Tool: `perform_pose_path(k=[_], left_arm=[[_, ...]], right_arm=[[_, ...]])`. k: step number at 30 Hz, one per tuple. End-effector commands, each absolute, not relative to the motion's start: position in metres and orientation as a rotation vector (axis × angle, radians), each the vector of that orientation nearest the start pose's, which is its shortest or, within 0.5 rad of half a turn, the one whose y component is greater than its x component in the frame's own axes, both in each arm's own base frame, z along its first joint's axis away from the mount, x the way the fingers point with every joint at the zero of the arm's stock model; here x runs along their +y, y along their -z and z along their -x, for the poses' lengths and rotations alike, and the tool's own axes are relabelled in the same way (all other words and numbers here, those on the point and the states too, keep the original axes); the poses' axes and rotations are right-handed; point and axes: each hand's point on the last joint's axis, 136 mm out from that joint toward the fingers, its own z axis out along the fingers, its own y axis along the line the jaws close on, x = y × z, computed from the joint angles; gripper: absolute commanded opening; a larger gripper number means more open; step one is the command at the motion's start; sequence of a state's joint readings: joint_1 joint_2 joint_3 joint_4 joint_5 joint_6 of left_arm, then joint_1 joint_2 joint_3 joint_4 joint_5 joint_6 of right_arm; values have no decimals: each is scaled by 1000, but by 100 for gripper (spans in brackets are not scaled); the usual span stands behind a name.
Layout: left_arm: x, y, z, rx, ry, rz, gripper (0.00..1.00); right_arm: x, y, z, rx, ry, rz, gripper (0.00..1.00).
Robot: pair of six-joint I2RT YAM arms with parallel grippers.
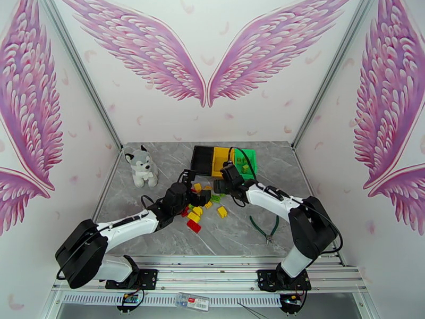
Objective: Sort the legos into containers by color
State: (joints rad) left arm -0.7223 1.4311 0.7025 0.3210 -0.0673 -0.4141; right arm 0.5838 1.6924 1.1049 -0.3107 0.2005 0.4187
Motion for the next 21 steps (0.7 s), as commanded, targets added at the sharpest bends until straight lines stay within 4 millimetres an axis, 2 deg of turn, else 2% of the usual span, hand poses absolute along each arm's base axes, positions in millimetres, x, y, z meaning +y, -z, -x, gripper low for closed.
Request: perform_pose_path(k=[1,6,21], left_arm=[[-280,-146,-331,2066,744,-233,99],[-280,-143,-333,2075,757,-226,99],[-278,-144,-333,2071,741,-231,99]], right_arm=[[216,-86,-386,2461,-148,151,81],[218,-75,-386,2477,-115,167,80],[222,-64,-394,2495,-83,175,79]])
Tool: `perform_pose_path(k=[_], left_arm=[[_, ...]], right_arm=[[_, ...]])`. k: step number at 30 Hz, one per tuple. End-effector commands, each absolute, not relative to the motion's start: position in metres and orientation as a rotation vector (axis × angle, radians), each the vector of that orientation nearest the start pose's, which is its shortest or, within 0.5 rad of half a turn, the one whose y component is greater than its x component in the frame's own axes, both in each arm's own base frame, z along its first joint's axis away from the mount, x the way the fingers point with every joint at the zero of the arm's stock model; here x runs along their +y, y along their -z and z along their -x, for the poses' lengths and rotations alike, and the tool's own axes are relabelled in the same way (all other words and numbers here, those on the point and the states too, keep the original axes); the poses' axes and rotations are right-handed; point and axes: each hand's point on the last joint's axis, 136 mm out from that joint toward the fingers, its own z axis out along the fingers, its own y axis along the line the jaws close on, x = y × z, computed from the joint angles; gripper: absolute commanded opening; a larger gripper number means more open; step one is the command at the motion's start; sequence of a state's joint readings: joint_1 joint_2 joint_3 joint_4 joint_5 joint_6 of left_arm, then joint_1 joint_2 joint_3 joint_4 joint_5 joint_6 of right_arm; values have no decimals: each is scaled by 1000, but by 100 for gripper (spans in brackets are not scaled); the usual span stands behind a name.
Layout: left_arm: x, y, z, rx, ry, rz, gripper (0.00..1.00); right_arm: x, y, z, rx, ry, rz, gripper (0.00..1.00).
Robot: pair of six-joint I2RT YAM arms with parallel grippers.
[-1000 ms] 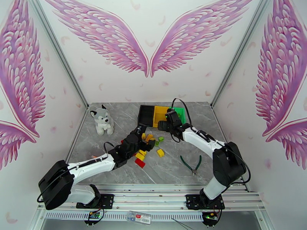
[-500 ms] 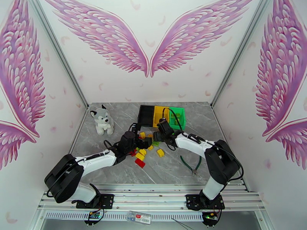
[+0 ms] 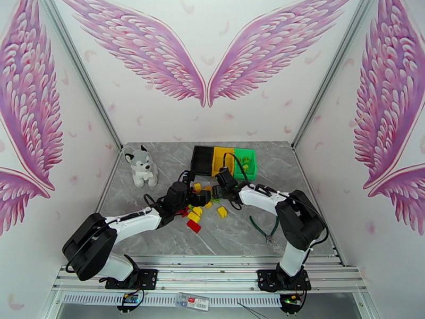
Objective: Sort the legos into containers by color
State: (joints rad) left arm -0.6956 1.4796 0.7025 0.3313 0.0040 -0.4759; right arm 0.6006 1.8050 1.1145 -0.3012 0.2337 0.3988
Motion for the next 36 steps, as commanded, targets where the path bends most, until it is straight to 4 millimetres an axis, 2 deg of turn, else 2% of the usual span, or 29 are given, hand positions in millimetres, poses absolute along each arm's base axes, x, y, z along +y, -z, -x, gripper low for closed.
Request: perform_pose_path(k=[1,11,25,31,36], left_arm=[[-277,-144,-333,2072,740,-231,99],[-278,-144,-333,2074,745,-235,99],[-279,-144,-333,2073,746,-238,99],[-279,-144,-333,2075,748,-240,99],[-281,-143,-332,2078,751,-250,99]], right_arm=[[222,-63,-395,2495,-80,178,79],[213,-56,-404,2500,-17,141,72],[202,-31,-414,2550,-32,88,60],[194,-27,-416,2557,-45,61,51],[190,-32,-413,2548,-47,53,35]])
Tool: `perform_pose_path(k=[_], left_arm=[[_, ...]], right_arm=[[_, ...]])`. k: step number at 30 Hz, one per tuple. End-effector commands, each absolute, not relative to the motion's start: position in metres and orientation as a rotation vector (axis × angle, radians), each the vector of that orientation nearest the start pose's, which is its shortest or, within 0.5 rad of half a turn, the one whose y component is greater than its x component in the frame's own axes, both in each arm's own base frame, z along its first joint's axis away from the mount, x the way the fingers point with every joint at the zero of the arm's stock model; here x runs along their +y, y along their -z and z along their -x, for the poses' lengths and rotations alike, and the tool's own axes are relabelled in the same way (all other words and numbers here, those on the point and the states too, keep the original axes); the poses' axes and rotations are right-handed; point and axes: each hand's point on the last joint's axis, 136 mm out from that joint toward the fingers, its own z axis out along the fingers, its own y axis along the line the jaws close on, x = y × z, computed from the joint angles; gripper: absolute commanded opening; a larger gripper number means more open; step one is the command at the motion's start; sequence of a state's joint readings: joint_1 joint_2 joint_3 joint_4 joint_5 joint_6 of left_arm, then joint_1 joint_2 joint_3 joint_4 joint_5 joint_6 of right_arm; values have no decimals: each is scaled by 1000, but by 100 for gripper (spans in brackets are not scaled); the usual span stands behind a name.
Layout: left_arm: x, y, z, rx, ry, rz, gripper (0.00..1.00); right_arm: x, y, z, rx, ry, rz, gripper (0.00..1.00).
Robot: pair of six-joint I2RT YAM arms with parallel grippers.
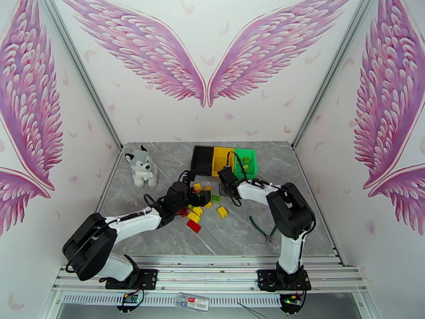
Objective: Sort the legos into containers by color
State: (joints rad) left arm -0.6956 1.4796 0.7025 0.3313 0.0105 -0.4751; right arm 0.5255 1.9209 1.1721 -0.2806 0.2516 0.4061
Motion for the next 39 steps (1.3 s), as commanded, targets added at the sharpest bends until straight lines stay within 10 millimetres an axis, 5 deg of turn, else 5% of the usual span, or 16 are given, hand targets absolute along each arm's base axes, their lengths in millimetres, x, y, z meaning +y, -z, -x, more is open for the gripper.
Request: perform_pose_path(k=[1,18,31,39], left_arm=[[-281,-143,-332,2079,752,-253,99],[-332,-140,-311,2100,660,-542,99],[-357,-147,-286,2020,515,-728,99],[-355,-145,-288,2025,495,-712,99]], right_arm=[[189,-34,-412,2544,-51,49,32],[178,-108,-415,2413,-188,-62,17],[99,-161,-482,2304,-258,-395,15],[71,-171,-523,2308,-189,-459,22]])
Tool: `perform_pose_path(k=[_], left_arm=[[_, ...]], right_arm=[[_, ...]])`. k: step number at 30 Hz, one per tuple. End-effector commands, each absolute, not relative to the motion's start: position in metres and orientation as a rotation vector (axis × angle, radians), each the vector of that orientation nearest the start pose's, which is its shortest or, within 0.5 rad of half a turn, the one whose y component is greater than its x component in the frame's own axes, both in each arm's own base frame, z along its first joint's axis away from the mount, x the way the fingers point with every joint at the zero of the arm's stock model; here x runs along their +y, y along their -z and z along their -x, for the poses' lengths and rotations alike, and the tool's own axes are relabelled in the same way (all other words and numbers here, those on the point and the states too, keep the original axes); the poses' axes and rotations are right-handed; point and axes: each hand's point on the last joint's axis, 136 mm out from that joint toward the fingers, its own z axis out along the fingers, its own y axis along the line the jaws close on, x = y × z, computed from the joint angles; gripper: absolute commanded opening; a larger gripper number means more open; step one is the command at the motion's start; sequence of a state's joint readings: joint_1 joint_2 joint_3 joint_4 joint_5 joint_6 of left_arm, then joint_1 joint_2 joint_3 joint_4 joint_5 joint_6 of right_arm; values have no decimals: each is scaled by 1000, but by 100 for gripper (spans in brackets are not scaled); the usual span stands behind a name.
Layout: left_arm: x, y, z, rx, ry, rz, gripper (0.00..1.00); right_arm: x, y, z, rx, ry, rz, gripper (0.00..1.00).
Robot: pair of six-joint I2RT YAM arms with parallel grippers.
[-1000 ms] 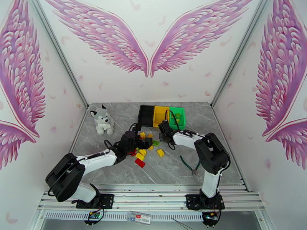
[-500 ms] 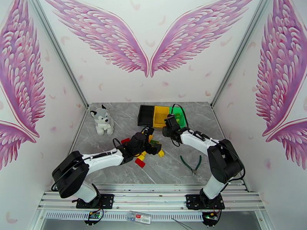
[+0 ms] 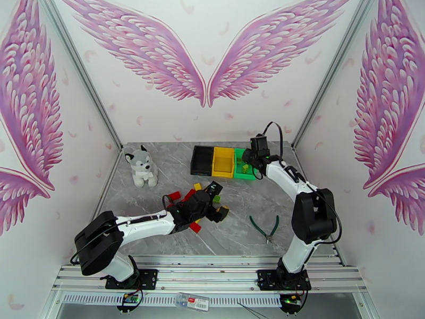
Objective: Sort the legos into containers by color
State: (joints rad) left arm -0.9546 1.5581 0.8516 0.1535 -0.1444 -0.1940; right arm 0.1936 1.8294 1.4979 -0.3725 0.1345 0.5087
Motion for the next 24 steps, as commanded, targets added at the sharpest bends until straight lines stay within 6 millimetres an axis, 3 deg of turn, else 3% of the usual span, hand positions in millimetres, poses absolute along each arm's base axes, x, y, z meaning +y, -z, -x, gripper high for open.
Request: perform_pose_path(k=[1,6,9,11,16,24], left_arm=[[-355,-146,-288,2022,495,-708,99],[-352,-147,-289,2023,496,-694,99],[-350,-149,-290,2022,495,-679,99],[-348,-149,-292,2023,497,-666,99],[-343,-149,-296,2032,503,-628,99],[-322,-145,-311,2069,535,-509,99]], right_arm=[[70,-168,-526,2322,-183,-459,24],[71,-167,-544,2370,-149,-418,44],[73,-171,-544,2368,-163,-401,61],[78,-176,-540,2353,-195,-389,68],[95,-184,-520,2328,-263,-337,72],[155,-185,-468,2287,-333,-115,81]])
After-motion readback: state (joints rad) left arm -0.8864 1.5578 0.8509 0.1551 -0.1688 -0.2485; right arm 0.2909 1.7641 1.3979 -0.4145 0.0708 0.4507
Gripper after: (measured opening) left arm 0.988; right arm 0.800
